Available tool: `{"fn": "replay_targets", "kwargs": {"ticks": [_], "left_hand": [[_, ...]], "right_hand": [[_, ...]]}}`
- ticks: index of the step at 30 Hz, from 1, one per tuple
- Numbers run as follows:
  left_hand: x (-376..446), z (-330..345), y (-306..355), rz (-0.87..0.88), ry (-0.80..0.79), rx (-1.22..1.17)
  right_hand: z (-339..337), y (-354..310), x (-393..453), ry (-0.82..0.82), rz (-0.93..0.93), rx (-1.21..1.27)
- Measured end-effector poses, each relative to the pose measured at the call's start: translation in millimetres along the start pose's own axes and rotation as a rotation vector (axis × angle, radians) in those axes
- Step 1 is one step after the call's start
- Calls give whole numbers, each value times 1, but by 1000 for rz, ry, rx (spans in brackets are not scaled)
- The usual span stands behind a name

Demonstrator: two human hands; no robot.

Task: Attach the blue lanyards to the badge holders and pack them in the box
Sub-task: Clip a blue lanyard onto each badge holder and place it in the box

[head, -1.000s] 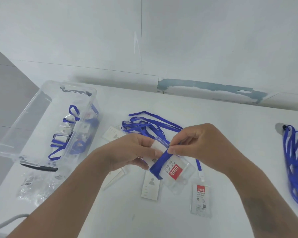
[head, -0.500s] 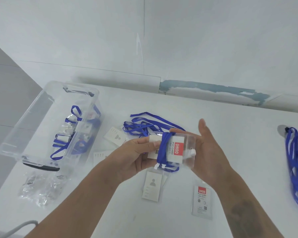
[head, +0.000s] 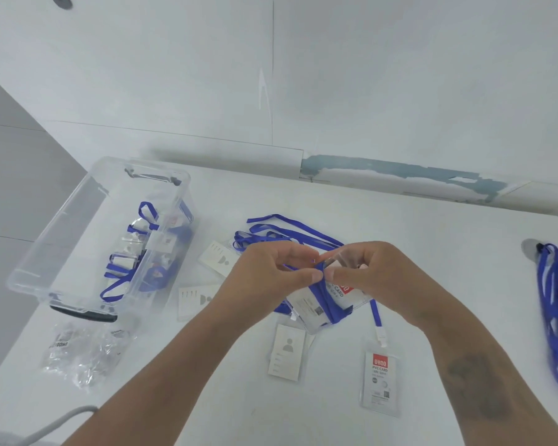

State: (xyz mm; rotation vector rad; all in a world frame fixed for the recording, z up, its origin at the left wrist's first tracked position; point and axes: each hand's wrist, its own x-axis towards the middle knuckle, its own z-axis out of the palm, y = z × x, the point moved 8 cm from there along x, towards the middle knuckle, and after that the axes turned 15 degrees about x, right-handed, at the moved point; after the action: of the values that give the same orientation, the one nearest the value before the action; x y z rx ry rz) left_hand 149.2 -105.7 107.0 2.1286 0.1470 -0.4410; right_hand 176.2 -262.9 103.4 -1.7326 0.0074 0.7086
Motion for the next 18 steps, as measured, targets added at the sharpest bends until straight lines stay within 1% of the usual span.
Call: {"fn": "replay_targets", "kwargs": {"ticks": [2,5,7,10,11,13,16,18], "left_hand": [[2,1,0,3,2,32],[6,5,-6,-56,-49,-67],[8,6,-9,-89,-27,-125],[11,3,-19,-184,107,-299],[12,2,-24,-228,154,-348],[14,1,-31,-279,219,-371],[15,1,-29,-273,267,-345],[16,4,-24,-258,270,-342]], "right_hand": [[-1,-4,1,1,-4,-37],[-7,-6,5,83,-44,25],[-10,-2,6,158,-79,169],[-14,12,2,351,-133,457],[-11,17,1,388,-144,524],[2,24,1,379,-133,619],[16,25,2,350,-94,679],[18,23,2,344,-87,701]]}}
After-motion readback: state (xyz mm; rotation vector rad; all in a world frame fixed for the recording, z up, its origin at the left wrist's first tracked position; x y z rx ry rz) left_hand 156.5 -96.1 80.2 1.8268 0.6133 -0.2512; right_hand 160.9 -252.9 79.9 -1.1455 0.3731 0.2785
